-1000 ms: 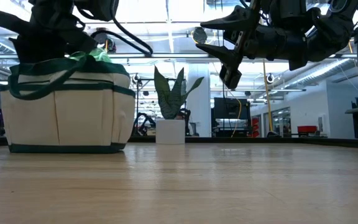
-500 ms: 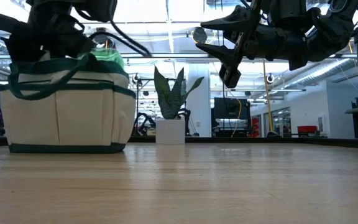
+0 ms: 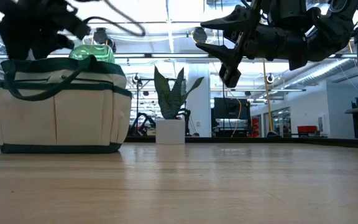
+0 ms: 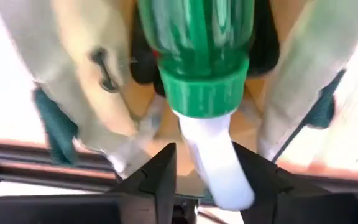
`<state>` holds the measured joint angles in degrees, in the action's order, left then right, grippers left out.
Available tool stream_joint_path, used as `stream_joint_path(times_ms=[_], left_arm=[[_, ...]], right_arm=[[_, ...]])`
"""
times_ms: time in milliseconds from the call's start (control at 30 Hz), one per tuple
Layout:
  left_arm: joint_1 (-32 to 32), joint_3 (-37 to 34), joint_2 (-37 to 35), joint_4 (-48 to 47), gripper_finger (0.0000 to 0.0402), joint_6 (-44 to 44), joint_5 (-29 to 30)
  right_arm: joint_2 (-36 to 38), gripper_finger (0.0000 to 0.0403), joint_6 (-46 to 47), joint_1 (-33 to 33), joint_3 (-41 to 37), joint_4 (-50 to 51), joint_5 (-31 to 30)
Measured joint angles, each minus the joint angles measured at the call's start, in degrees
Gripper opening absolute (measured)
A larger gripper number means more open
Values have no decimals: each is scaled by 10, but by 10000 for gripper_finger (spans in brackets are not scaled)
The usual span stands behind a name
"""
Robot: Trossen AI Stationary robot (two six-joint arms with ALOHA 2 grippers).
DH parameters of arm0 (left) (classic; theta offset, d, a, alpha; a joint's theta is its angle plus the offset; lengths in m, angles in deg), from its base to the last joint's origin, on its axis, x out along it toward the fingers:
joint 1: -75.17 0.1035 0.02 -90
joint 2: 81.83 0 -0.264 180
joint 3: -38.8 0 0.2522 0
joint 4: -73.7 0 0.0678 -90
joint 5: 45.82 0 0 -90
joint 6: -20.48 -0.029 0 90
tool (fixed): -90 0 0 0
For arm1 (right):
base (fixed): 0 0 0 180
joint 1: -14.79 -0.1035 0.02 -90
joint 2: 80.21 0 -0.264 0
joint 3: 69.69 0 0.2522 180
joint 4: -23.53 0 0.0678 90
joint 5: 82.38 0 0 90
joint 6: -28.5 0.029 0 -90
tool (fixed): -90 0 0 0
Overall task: Pick & Place Garden tools in Gardening bag
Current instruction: Put the green spray bottle into the white gardening bag
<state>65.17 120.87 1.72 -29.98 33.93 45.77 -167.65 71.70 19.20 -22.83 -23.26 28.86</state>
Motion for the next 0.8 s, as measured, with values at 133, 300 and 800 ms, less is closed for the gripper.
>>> stream_joint_path(times_ms=[133, 300, 800], left_arm=[[1, 19, -17, -2, 132, 13, 4], [1, 45, -26, -1, 138, 22, 5], [1, 105, -27, 40, 145, 4, 121]], right_arm=[[0, 155, 0, 0, 0, 2, 0], [0, 155, 0, 0, 0, 2, 0], [0, 155, -5, 0, 0, 6, -1]])
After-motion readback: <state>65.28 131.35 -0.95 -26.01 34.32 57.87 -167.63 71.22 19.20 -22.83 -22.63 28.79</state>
